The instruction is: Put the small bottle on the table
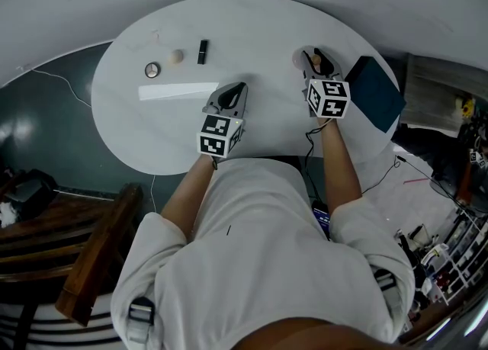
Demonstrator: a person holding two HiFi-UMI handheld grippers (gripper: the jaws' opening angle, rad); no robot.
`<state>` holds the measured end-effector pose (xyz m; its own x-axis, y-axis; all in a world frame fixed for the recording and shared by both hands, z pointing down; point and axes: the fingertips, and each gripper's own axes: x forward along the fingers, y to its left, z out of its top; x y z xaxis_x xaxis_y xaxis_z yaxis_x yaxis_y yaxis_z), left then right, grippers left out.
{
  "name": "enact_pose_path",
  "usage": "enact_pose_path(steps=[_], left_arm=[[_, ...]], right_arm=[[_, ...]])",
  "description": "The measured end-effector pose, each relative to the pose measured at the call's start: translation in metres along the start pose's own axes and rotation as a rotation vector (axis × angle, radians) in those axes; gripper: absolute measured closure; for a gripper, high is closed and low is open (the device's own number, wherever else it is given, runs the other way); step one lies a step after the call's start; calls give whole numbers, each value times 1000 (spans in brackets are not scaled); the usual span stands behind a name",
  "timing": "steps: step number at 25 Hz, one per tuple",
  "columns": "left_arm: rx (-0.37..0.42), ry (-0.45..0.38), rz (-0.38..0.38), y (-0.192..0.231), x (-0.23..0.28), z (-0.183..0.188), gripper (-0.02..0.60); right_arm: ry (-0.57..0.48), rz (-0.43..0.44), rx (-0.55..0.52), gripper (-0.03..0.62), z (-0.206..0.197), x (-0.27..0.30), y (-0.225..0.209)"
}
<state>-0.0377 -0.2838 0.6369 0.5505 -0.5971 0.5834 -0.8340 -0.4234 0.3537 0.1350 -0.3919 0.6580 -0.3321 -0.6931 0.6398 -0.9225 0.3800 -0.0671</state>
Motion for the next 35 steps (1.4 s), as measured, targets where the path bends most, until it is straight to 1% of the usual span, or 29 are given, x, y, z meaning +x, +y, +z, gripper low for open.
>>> enact_pose_path(steps=[4, 6, 9, 11, 15, 17, 19, 22, 25, 26, 28, 31, 35], left_arm=[[10, 2, -15, -5, 1, -1, 569], [14, 0, -20, -7, 0, -1, 569], [19, -3, -27, -8, -3, -3, 569], [21, 1, -30, -8, -5, -7, 569], [23, 13, -40, -7, -8, -18, 569], [30, 19, -49, -10, -10, -23, 569], [39, 25, -61, -14, -13, -28, 569], [53, 35, -86, -22, -15, -34, 569], [69, 48, -114, -31, -15, -39, 569], [74, 51, -122, -36, -15, -41, 569], [89, 59, -132, -45, -15, -44, 569], [129, 62, -129, -57, -15, -44, 569], [191, 60, -103, -67, -15, -42, 569]], right_arm=[[-15, -1, 27, 451, 2, -2, 1], [-28, 3, 43, 422, 1, -7, 2], [-34, 1, 49, 359, -6, -18, 4], [-33, -4, 60, 347, -12, -27, 6], [-43, -16, 86, 347, -29, -48, 14], [-61, -16, 101, 349, -37, -59, 22], [-57, -11, 127, 352, -49, -69, 33], [-34, -2, 154, 411, -65, -82, 48], [-22, -21, 125, 557, -73, -93, 59], [-16, -29, 109, 589, -75, -98, 61], [0, -31, 87, 595, -79, -105, 65], [26, -6, 50, 595, -85, -114, 68], [66, 43, -73, 595, -89, -122, 72]])
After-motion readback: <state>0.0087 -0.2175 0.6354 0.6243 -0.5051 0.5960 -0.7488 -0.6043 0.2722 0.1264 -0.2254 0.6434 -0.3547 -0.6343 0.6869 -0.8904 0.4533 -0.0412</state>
